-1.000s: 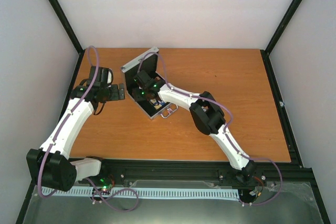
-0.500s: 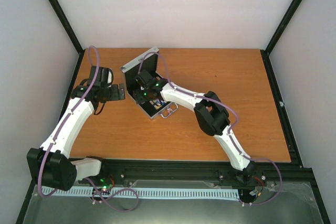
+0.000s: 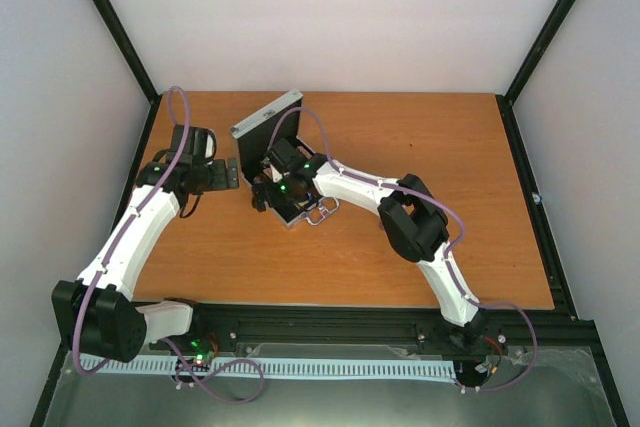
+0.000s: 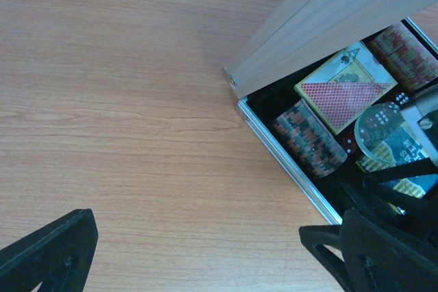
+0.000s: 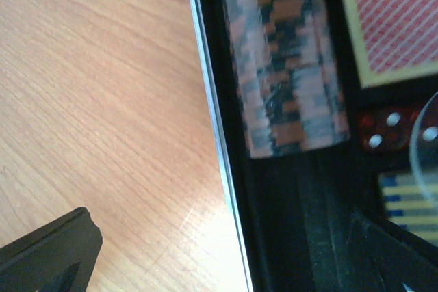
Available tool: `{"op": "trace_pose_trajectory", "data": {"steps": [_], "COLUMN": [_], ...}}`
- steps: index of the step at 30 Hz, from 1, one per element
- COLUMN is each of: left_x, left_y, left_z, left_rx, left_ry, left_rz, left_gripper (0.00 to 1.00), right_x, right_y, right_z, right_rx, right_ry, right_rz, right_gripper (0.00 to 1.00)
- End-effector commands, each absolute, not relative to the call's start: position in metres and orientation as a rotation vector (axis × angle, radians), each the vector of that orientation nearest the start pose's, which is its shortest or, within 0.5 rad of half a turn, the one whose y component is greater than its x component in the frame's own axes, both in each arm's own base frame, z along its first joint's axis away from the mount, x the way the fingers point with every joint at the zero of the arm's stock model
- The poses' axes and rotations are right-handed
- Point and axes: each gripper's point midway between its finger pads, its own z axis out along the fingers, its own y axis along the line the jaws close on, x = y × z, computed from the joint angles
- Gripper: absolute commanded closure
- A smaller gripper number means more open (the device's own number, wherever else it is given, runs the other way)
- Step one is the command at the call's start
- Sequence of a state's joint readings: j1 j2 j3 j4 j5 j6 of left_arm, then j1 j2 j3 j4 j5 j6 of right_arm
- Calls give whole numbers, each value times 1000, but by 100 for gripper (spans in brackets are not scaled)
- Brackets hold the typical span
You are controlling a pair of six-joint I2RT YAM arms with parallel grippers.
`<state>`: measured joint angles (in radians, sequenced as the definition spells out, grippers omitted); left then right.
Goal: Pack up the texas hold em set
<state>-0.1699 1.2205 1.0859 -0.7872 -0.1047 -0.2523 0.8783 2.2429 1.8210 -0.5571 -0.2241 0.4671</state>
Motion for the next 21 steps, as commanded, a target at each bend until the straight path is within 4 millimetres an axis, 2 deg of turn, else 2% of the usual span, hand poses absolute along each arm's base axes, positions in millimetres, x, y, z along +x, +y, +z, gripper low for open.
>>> {"op": "trace_pose_trajectory", "data": {"steps": [1,7,13,21], "left_x": [331,333,333,330], "left_y": [-38,-38,-37,-35], "left_z": [197,197,198,198], "left_rx": [-122,-122,-121,-124], "left_ry": [2463,2463,2464,2461], "left_rz": [-44,-46,-40,-28], "left_gripper": [0,0,0,0], "right_x": [319,324,331,349], "right_y": [475,486,495,496], "right_z": [86,86,72,66], "right_rx": [-628,-645,-642,-619], "right_ry": [2646,2632,2660,2650], "right_rz": [900,928,948,917], "right_gripper": [0,0,0,0]}}
